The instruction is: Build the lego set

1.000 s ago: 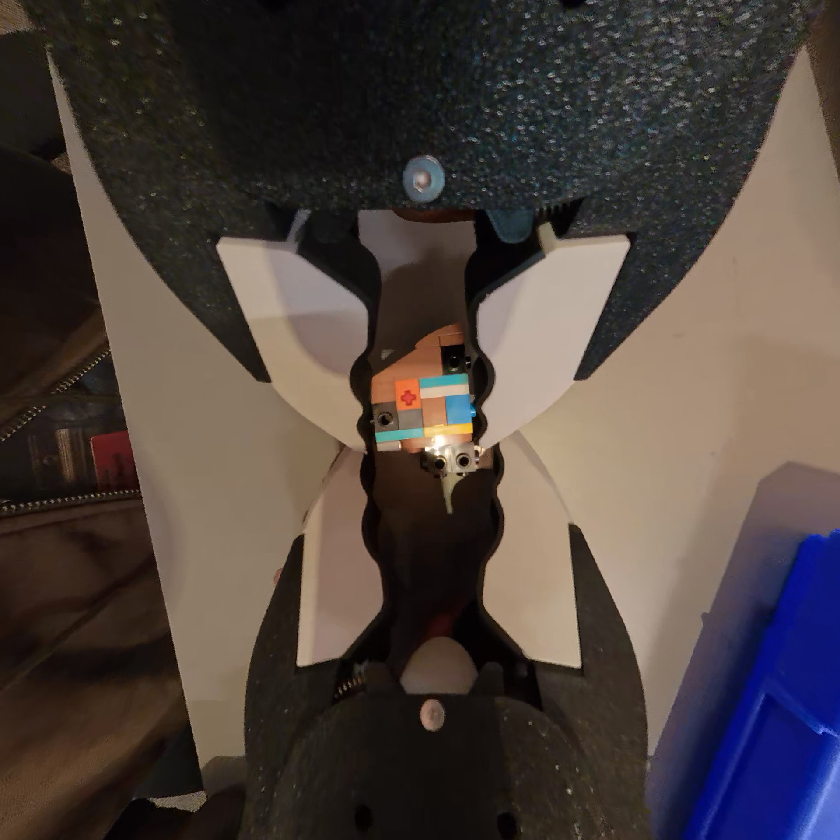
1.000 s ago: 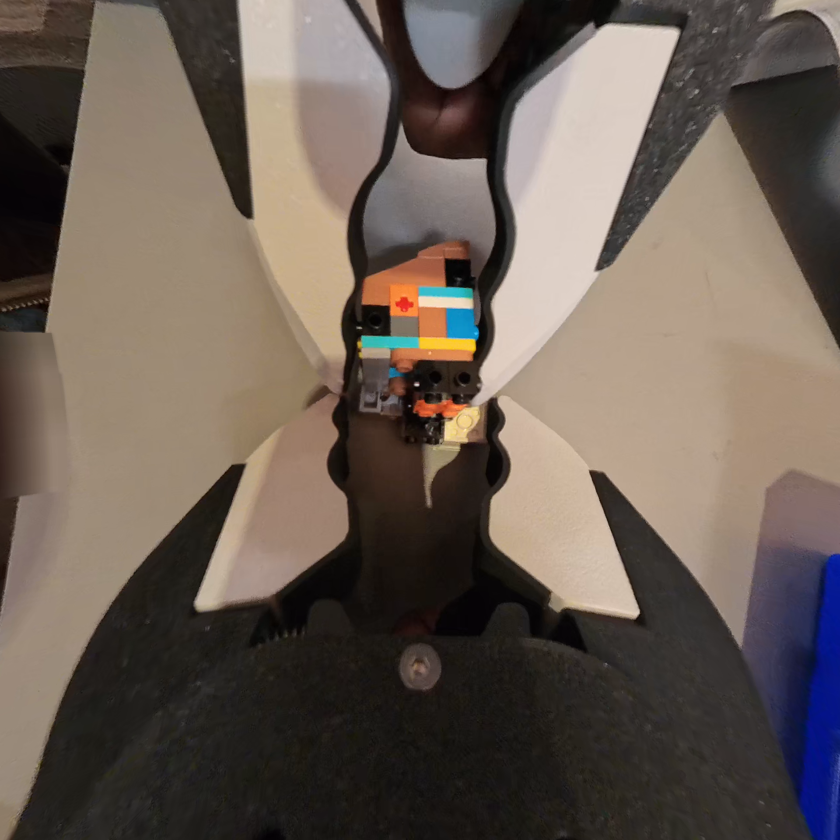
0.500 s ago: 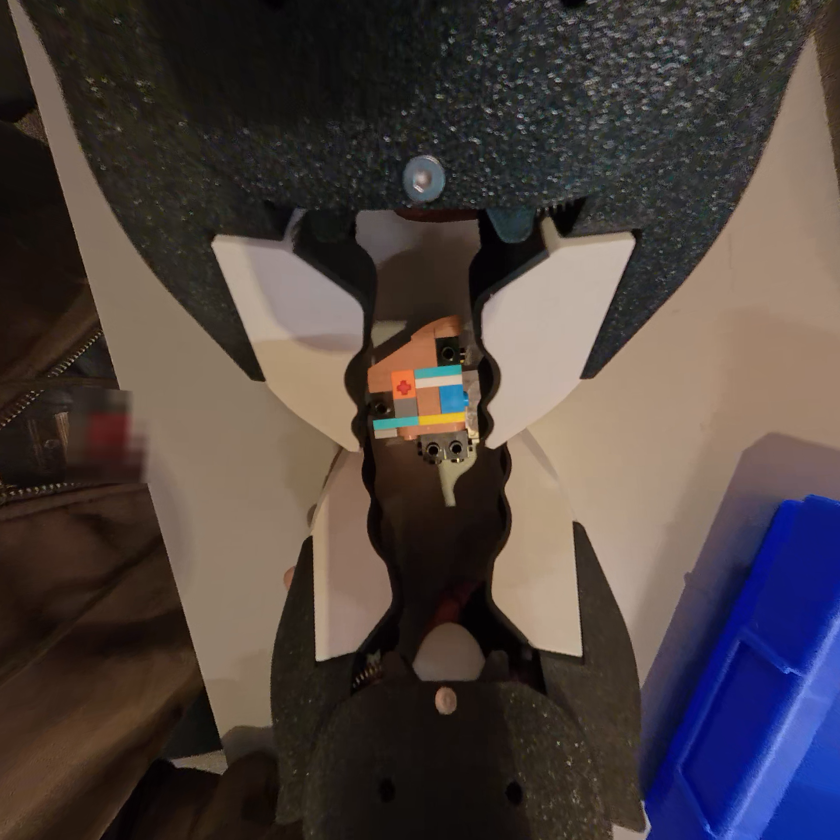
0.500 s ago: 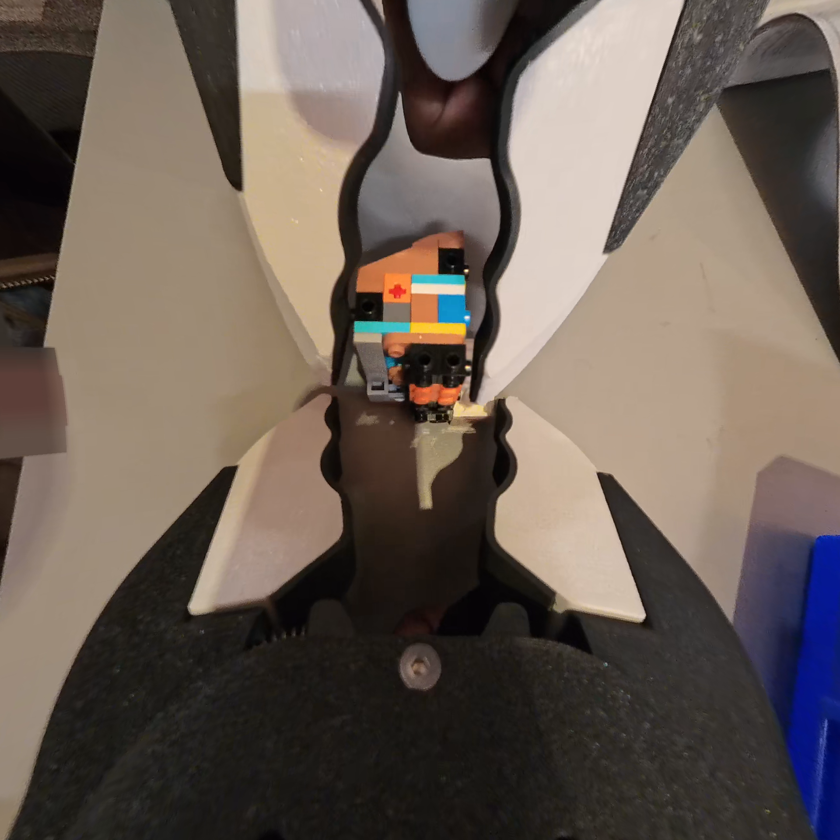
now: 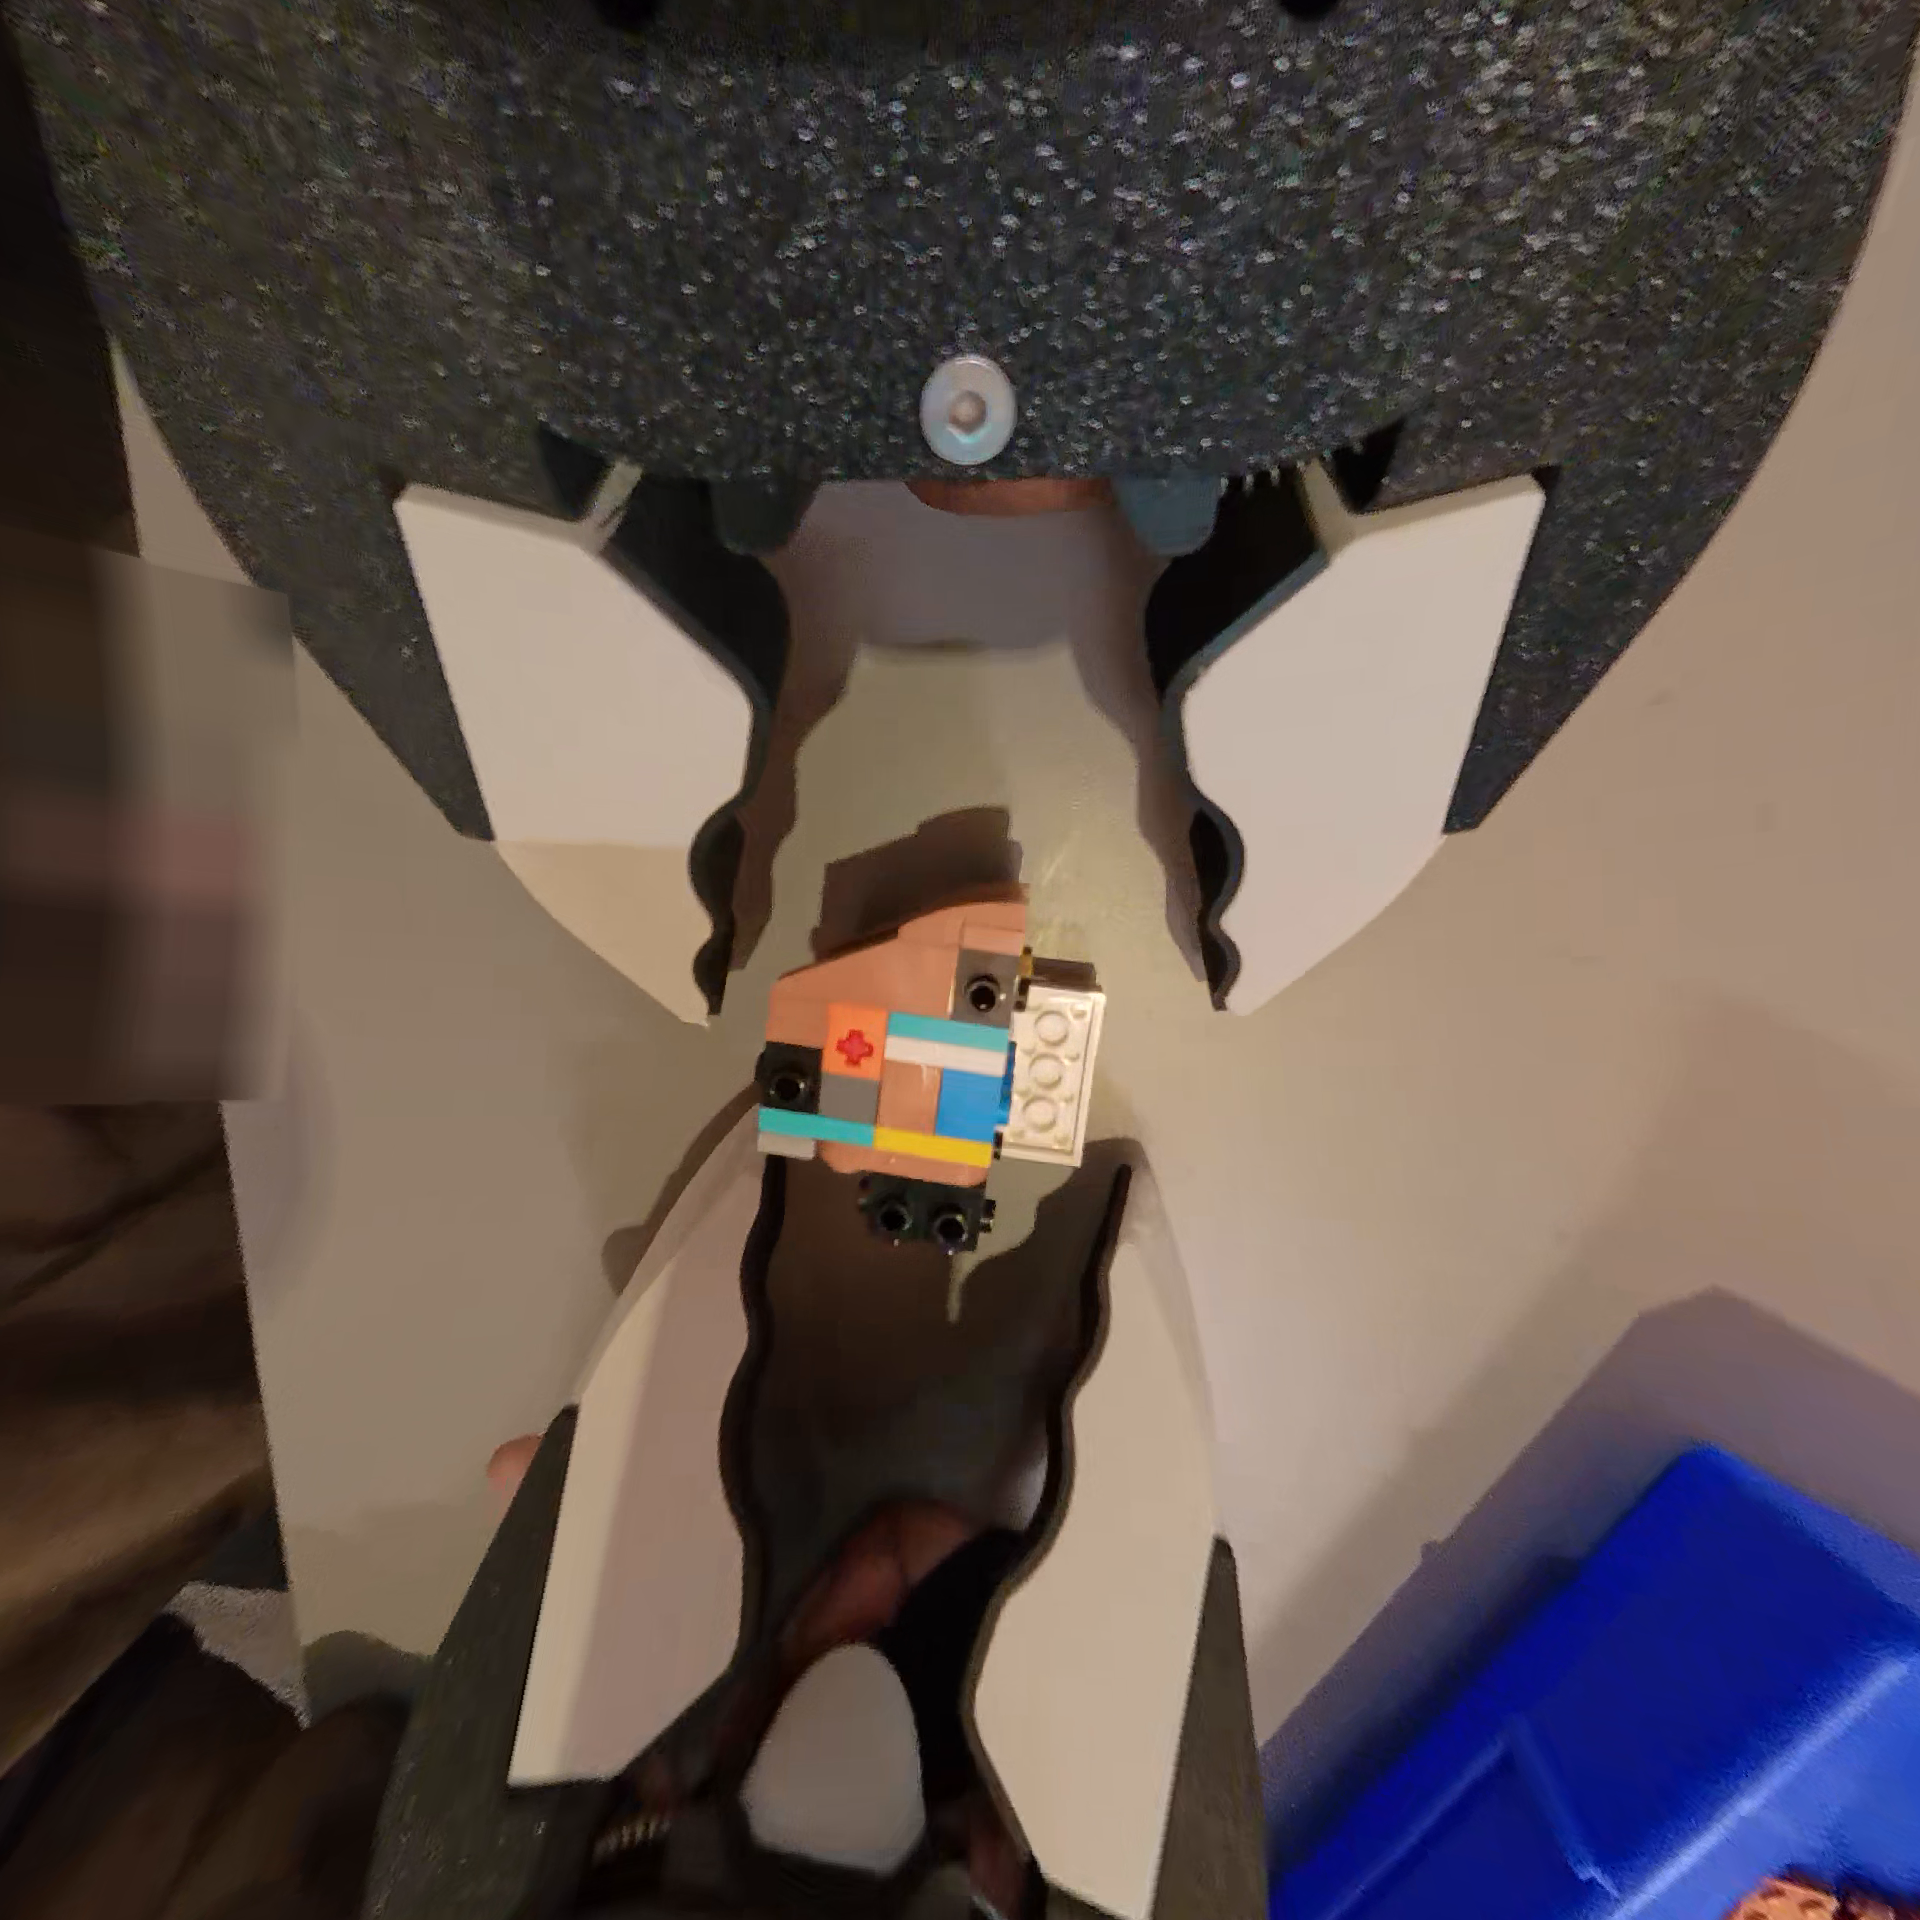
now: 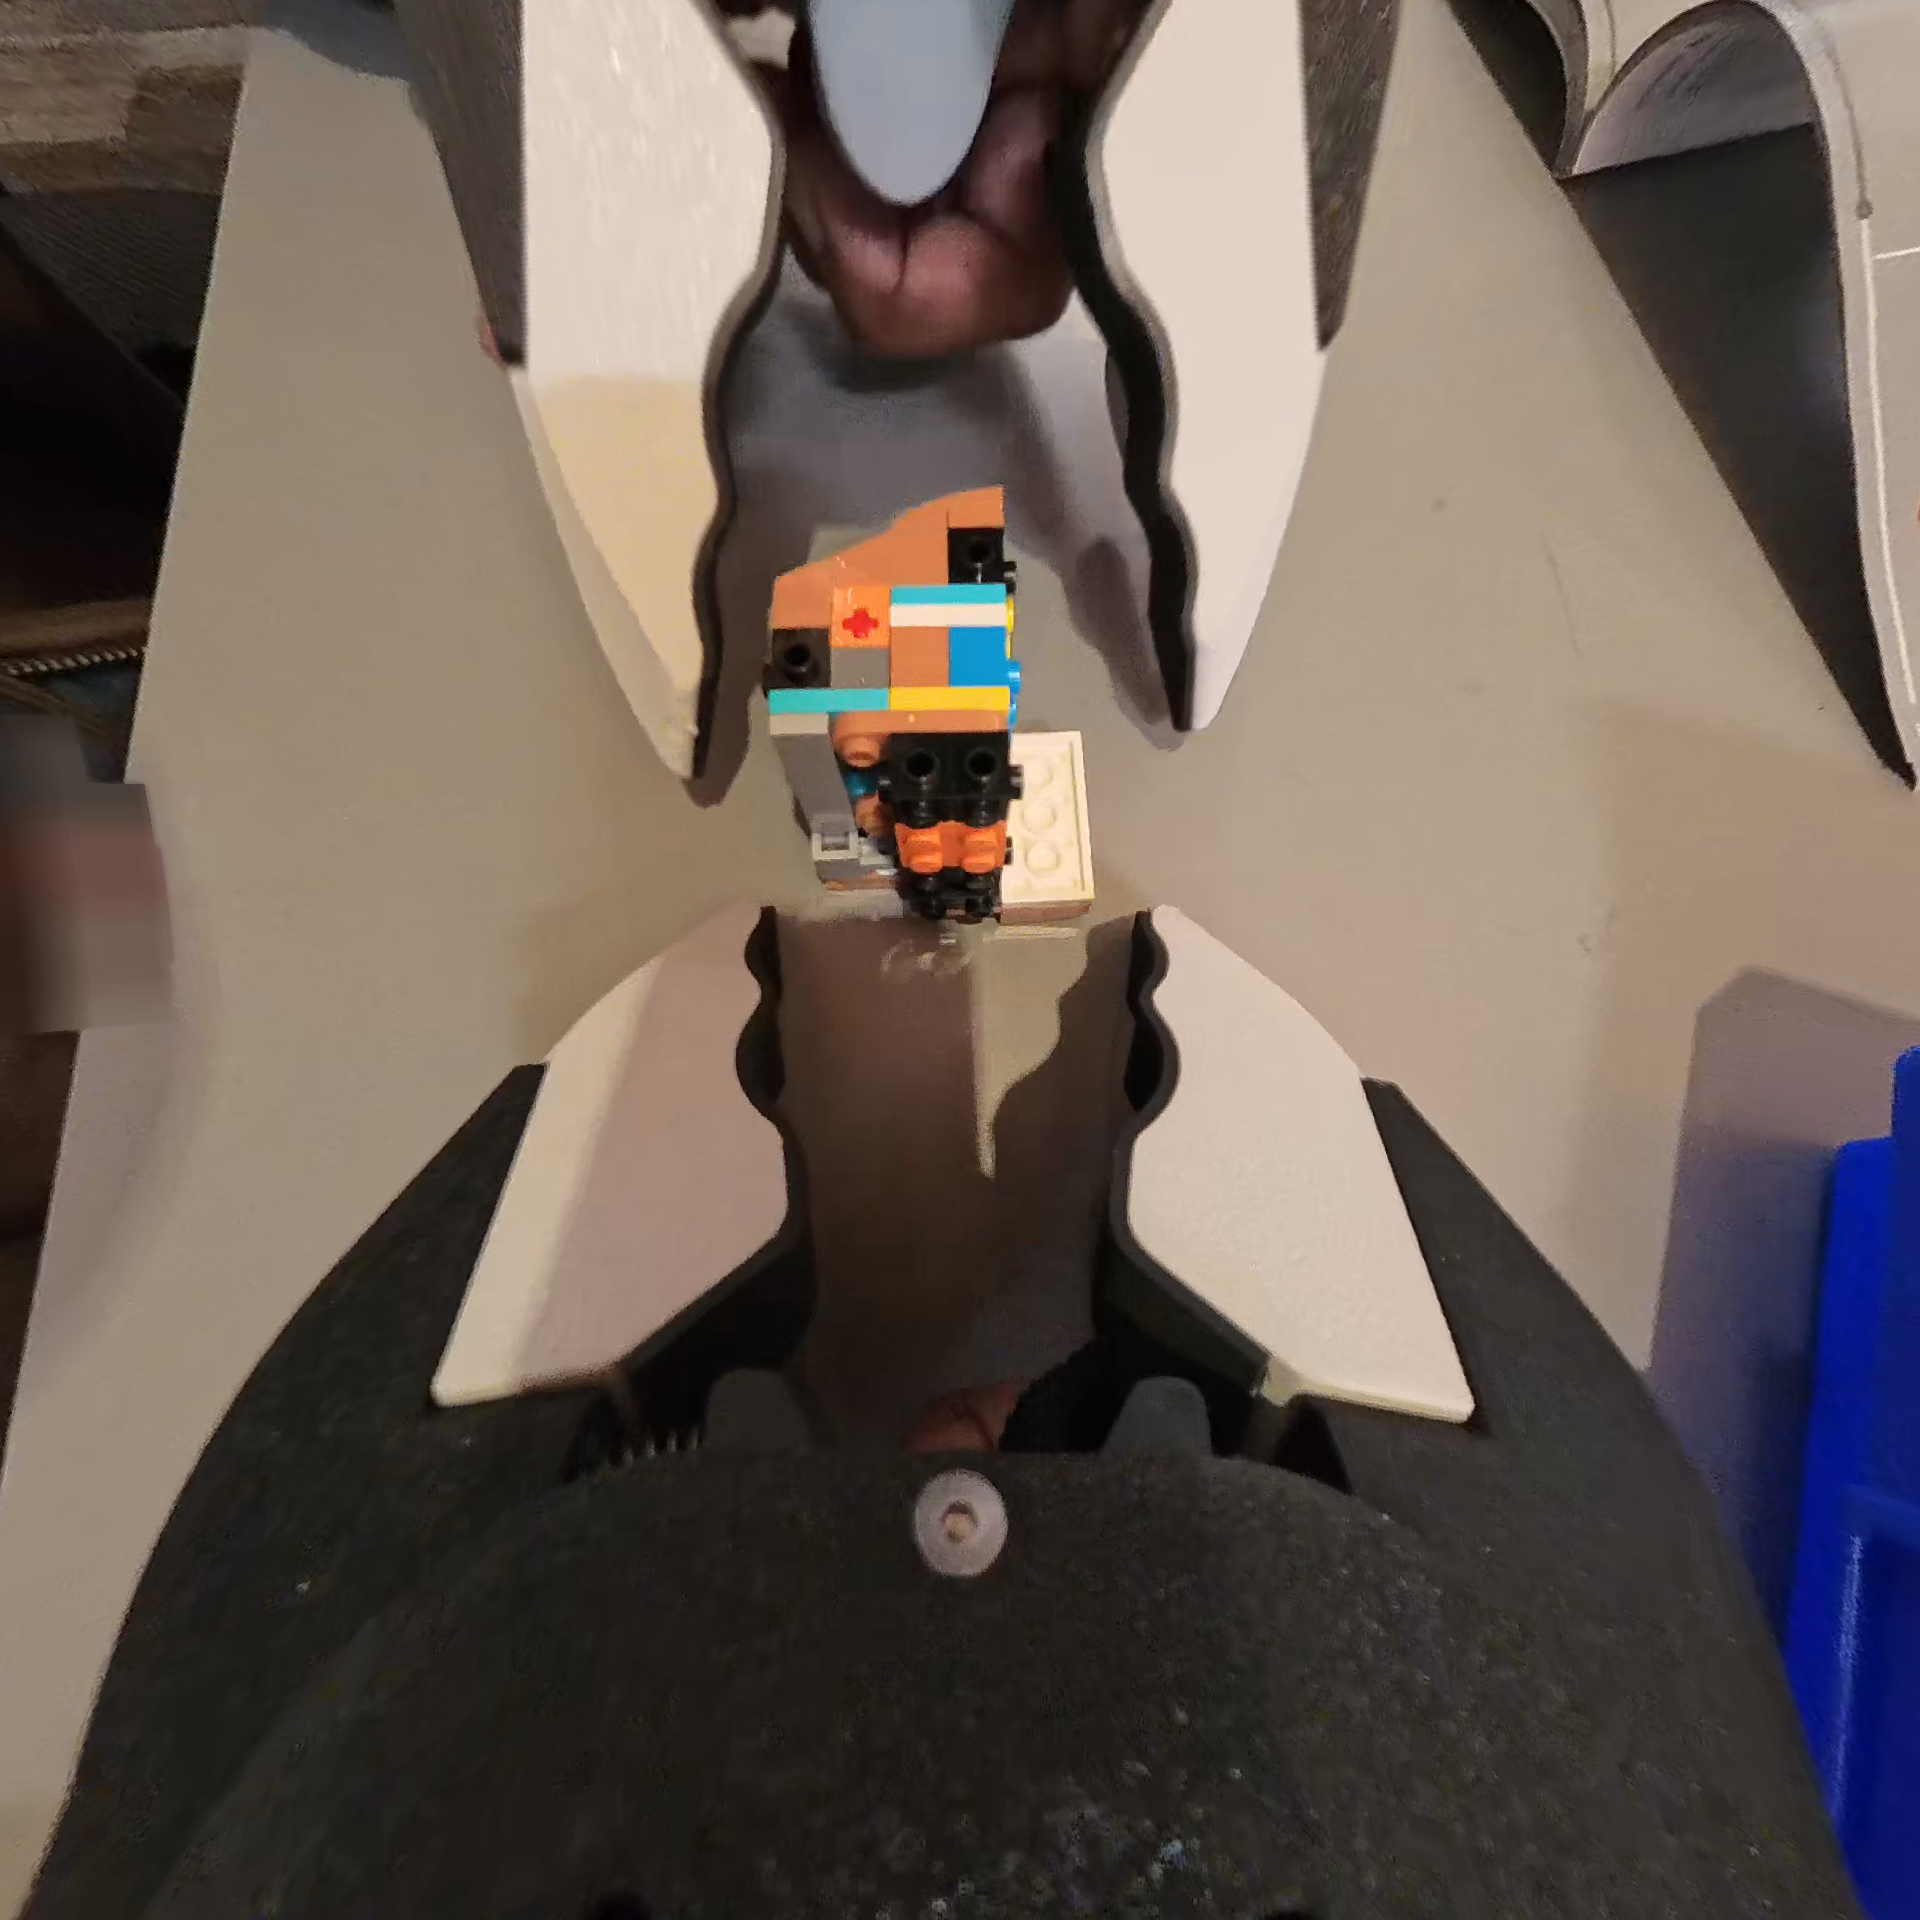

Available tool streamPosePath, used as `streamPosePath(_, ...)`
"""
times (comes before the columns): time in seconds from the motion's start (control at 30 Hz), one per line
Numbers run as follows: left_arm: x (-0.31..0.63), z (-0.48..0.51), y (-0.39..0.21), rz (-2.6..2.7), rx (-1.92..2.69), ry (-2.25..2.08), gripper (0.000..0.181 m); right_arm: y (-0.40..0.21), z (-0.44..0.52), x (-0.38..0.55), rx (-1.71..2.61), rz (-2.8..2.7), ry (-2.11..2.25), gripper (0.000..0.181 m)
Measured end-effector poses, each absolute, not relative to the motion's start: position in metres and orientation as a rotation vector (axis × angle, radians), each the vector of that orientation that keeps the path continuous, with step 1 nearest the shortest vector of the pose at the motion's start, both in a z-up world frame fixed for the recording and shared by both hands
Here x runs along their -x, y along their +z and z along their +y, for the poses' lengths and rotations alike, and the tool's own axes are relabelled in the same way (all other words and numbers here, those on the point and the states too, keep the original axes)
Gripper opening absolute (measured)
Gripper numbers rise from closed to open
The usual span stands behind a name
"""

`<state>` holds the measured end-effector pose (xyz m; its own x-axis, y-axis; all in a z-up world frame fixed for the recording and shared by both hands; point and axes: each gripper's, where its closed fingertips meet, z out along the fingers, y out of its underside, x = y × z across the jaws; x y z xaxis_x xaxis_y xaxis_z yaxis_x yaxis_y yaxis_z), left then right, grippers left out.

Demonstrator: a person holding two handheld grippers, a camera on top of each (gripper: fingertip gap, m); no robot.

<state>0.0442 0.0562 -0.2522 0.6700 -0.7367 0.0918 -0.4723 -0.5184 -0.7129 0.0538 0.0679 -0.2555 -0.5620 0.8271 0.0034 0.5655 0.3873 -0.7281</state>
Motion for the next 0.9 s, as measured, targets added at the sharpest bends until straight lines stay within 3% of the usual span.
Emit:
streamPosePath(0.17,-0.050,0.060,-0.262,0.991,2.196,-0.390,0.083,-0.255,0.068,-0.054,1.208,-2.277,0.993,0.064)
streamPosePath(0.4,-0.052,0.062,-0.261,0.976,2.175,-0.398,0.056,-0.252,0.067,-0.055,1.197,-2.268,1.022,0.063)
streamPosePath(0.9,-0.049,0.060,-0.254,1.013,2.148,-0.483,0.055,-0.241,0.080,-0.053,0.974,-2.164,0.917,0.068)
